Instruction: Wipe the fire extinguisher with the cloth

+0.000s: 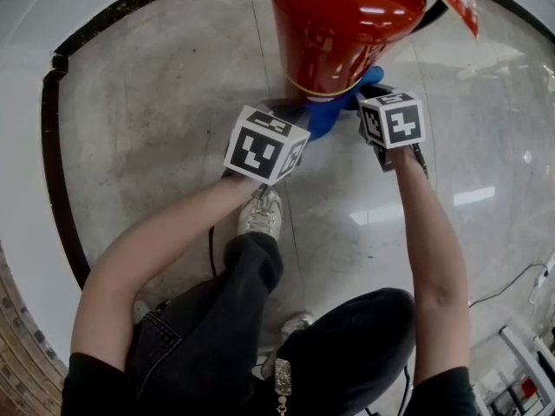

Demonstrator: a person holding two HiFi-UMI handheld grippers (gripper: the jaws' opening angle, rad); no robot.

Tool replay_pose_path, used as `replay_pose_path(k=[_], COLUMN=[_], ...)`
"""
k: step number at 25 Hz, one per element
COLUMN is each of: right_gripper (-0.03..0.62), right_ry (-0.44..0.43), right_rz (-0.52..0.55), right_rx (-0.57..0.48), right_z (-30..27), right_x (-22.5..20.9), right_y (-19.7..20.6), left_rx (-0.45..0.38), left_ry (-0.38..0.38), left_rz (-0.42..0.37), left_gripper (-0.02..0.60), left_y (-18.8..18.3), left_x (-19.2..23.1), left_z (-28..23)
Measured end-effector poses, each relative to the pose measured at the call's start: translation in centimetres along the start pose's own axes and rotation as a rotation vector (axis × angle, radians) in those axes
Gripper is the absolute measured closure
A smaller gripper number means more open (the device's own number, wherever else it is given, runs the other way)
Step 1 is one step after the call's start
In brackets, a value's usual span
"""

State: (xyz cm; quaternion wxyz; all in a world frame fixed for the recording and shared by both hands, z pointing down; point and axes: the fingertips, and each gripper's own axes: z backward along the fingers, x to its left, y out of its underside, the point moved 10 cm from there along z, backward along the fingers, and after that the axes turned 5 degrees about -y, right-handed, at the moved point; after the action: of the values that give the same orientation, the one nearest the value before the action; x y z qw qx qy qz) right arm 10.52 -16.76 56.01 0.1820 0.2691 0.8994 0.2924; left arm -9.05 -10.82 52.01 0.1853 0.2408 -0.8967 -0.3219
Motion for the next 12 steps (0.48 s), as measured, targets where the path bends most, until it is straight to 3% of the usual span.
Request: replay_pose_path(k=[5, 12], right_gripper=[0.569, 0.569], right_ry=[-0.055, -0.118], right_rz=[0.091, 0.186], right_rx=[0.031, 0.022], right_z=[0.8, 2.0], right_x=[2.7, 6.8], right_y=[1.1, 0.8], left_rx=[-0.018, -0.069], left_ry=[-0.089, -0.184], left_rz=[-0.051, -0.057], left_gripper=[0.569, 0.569], left_y=[0.0, -1.6], left_x=[2.1, 5.0], left_z=[0.9, 1.3])
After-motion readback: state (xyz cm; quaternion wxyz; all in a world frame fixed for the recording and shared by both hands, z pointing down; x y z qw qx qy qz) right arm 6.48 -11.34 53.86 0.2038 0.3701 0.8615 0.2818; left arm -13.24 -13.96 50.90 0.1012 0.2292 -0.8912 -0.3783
